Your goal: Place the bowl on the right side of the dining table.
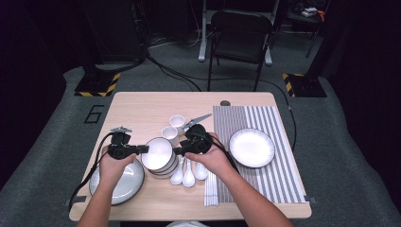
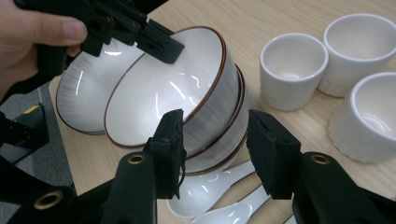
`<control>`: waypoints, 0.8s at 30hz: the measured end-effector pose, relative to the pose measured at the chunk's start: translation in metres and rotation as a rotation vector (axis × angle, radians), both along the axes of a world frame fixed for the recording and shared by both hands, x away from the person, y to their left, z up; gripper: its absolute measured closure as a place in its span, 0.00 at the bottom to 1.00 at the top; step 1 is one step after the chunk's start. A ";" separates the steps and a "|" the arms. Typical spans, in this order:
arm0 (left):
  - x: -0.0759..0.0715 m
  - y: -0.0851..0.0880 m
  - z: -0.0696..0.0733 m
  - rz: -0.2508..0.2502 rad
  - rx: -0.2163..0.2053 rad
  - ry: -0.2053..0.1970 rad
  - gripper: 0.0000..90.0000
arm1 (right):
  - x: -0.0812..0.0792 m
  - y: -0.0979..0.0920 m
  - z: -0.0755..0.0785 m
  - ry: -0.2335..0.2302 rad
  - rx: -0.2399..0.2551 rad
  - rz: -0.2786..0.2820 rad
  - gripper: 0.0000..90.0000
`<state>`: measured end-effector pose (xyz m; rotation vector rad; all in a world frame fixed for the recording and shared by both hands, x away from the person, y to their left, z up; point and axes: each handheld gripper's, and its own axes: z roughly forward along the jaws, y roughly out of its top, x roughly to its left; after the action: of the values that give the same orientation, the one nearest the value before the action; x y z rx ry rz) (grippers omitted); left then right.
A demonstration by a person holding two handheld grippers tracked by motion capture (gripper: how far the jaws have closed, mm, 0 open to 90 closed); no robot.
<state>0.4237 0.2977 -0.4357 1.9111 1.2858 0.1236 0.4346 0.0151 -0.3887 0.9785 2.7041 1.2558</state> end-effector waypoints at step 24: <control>-0.002 0.006 0.005 0.010 -0.018 0.016 0.95 | 0.010 0.038 -0.006 -0.013 -0.042 0.001 0.61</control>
<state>0.4217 0.3035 -0.4306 1.8940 1.3032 0.1012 0.4446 0.0528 -0.3947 0.9608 2.7100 1.1955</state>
